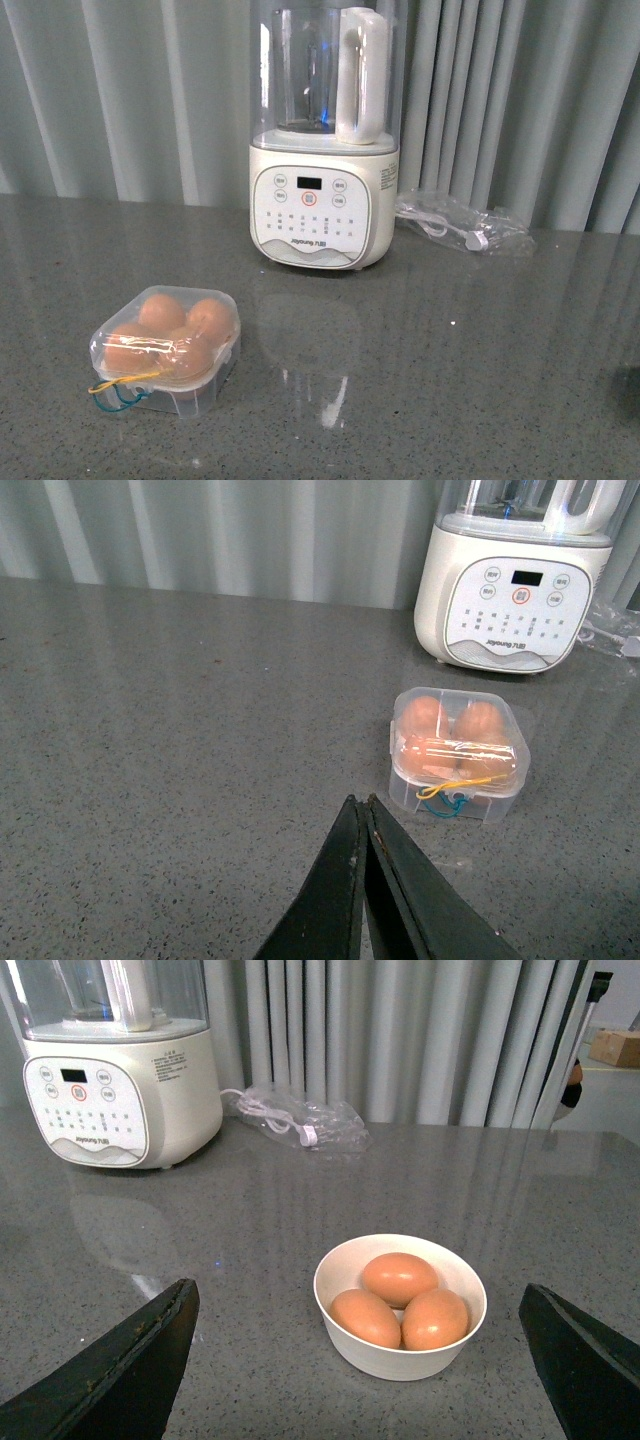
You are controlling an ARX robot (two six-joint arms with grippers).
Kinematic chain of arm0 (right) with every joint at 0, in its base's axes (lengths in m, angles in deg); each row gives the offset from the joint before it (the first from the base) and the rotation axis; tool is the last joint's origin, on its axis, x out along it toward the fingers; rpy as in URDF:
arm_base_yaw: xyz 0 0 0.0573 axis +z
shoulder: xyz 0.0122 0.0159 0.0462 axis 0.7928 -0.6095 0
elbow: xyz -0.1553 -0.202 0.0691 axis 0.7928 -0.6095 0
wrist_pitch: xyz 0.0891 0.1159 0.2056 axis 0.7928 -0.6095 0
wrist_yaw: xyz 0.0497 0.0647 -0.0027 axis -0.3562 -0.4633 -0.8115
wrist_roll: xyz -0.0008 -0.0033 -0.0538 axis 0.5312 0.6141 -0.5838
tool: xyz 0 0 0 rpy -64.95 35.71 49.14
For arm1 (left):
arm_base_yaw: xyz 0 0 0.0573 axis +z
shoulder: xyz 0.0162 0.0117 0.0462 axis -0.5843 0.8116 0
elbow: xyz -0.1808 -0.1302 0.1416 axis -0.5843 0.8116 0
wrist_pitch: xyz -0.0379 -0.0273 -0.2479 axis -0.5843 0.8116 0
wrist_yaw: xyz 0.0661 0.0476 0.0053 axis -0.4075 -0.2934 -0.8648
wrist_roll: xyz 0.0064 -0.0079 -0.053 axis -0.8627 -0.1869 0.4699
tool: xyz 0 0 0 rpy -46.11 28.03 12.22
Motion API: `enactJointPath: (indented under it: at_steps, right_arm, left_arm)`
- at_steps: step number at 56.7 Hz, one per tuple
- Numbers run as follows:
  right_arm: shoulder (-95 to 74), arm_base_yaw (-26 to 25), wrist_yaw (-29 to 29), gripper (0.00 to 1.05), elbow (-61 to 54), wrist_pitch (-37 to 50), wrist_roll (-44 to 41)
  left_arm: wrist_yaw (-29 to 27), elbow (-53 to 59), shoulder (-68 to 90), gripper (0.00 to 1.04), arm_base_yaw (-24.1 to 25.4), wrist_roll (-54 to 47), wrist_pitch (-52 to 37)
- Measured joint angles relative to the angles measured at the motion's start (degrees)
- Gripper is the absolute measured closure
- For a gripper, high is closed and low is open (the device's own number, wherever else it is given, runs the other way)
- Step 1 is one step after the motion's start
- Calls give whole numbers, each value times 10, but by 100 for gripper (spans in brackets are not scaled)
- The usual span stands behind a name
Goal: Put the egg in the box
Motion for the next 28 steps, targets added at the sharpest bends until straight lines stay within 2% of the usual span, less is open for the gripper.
enactJointPath:
  at_steps: [6, 28]
  right_arm:
    - [0, 0, 0, 7, 0, 0, 0]
    - [0, 0, 0, 7, 0, 0, 0]
  left_arm:
    - [2, 6, -76, 101, 0, 0, 81]
    - [2, 6, -104, 101, 0, 0, 84]
